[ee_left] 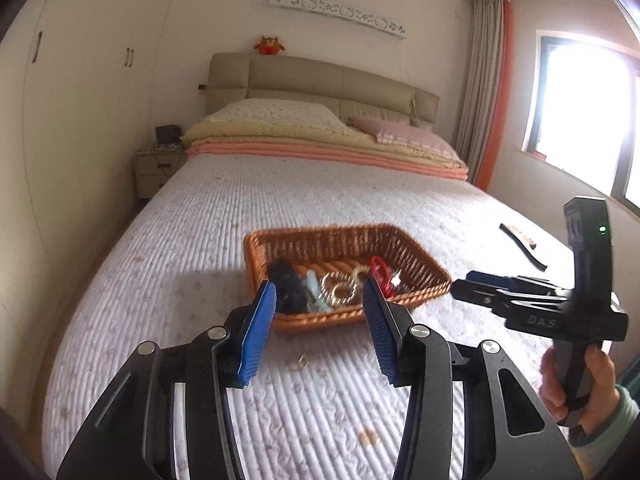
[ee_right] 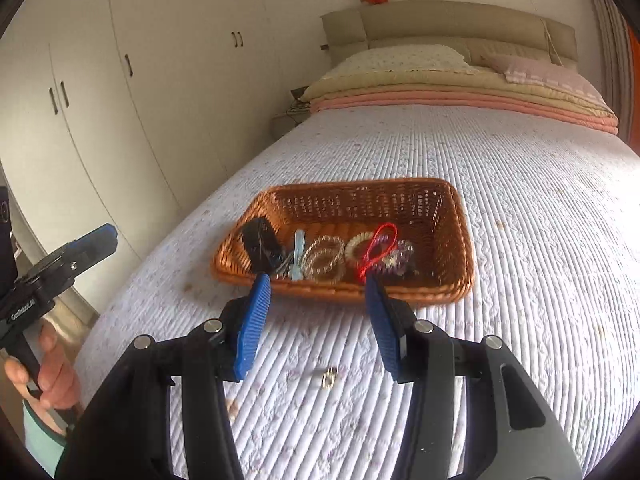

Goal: Organize jewelry
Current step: 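Grasp one gold earring with the left tool while the right tool grasps the other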

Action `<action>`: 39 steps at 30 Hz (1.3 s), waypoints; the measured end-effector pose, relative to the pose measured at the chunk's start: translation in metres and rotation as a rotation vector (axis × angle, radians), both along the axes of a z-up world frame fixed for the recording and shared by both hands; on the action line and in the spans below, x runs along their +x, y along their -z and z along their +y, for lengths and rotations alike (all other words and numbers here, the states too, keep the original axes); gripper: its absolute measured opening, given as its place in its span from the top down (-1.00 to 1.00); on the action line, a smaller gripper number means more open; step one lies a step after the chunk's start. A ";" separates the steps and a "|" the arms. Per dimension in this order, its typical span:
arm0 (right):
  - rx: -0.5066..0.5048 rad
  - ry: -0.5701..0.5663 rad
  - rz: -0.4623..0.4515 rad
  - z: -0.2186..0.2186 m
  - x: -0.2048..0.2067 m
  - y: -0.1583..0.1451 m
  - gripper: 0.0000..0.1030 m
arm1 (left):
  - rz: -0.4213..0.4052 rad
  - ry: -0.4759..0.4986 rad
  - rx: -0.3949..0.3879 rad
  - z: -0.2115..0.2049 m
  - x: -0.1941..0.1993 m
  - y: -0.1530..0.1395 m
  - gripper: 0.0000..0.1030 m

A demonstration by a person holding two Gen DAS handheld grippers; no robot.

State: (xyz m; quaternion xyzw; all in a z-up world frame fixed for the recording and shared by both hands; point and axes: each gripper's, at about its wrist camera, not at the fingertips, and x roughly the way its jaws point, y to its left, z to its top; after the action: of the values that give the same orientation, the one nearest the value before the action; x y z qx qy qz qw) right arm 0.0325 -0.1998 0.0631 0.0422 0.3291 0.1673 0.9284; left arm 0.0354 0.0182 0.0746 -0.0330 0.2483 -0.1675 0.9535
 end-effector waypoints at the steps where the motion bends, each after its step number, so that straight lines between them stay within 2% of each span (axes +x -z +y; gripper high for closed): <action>1: -0.012 0.000 0.001 0.003 -0.004 0.005 0.11 | 0.010 -0.001 0.003 0.001 0.000 0.004 0.15; 6: -0.045 -0.006 0.054 0.011 -0.015 0.038 0.11 | 0.103 -0.001 0.006 0.006 0.005 0.043 0.15; 10: -0.081 0.007 0.104 0.016 -0.016 0.068 0.11 | 0.179 0.006 0.044 0.001 0.016 0.072 0.15; 14: -0.118 0.006 0.141 0.024 -0.010 0.087 0.26 | 0.266 0.016 0.053 0.000 0.035 0.097 0.14; 19: -0.148 0.028 0.171 0.027 -0.002 0.102 0.28 | 0.342 0.028 0.069 -0.006 0.059 0.115 0.15; 22: -0.140 0.035 0.185 0.024 0.003 0.106 0.29 | 0.360 0.031 0.116 -0.016 0.072 0.120 0.18; 24: -0.135 0.037 0.189 0.025 0.007 0.108 0.33 | 0.369 0.035 0.129 -0.022 0.079 0.122 0.33; 39: -0.130 0.039 0.196 0.026 0.014 0.114 0.38 | 0.351 0.025 0.213 -0.045 0.096 0.130 0.39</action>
State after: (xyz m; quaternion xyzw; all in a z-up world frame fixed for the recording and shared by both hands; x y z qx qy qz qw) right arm 0.0464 -0.1739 -0.0506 0.0042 0.4274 0.1226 0.8957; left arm 0.1310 -0.0264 -0.0555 0.0423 0.4272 -0.1436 0.8917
